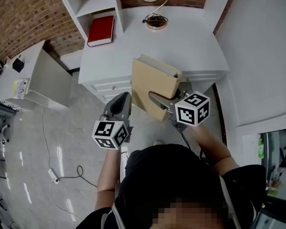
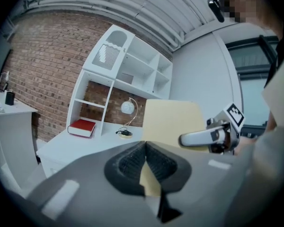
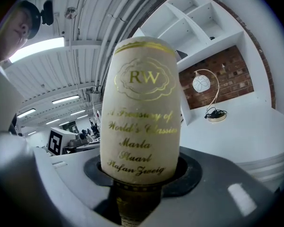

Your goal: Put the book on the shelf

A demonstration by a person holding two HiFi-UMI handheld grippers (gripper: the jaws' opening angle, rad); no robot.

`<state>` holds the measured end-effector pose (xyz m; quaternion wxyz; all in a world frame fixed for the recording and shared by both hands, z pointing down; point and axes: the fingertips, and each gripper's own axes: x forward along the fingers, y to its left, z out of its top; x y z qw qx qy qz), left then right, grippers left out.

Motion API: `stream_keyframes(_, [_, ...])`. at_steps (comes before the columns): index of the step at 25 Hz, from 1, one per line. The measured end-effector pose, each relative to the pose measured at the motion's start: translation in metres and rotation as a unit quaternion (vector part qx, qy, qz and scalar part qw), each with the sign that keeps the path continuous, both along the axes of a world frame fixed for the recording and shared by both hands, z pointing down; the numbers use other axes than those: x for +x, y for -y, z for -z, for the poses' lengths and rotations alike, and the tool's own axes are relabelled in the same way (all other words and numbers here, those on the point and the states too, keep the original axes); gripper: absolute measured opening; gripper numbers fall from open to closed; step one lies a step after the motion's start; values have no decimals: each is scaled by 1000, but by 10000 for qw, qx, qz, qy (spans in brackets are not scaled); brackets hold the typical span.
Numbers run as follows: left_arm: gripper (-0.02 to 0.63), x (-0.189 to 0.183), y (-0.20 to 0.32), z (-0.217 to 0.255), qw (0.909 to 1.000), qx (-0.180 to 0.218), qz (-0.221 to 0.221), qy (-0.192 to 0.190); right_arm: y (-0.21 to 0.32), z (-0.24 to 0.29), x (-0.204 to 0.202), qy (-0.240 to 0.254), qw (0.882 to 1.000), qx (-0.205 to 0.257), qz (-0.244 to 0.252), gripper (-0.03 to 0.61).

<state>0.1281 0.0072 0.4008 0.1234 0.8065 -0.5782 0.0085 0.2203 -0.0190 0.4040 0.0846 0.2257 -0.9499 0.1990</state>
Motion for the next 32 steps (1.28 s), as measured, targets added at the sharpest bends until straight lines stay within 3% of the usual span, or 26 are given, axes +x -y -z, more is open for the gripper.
stream_keyframes(8, [6,-14,8,-4,9994,-89,315,89,23,-6,-14,56,9998,-77,159,225])
stream_keyframes(14, [5,-48,5,-8,9983,-54,543,181,24,-8,-43,-11,9997,-27,245,225])
stream_keyframes(23, [6,-76,34,-8,9996,-111,219,100,43,-4,-78,-4,10000,14,50,225])
stream_keyframes(32, [6,-132,55,-10,9997,-195,175,36,69,0,-131,25,10000,-64,-66,225])
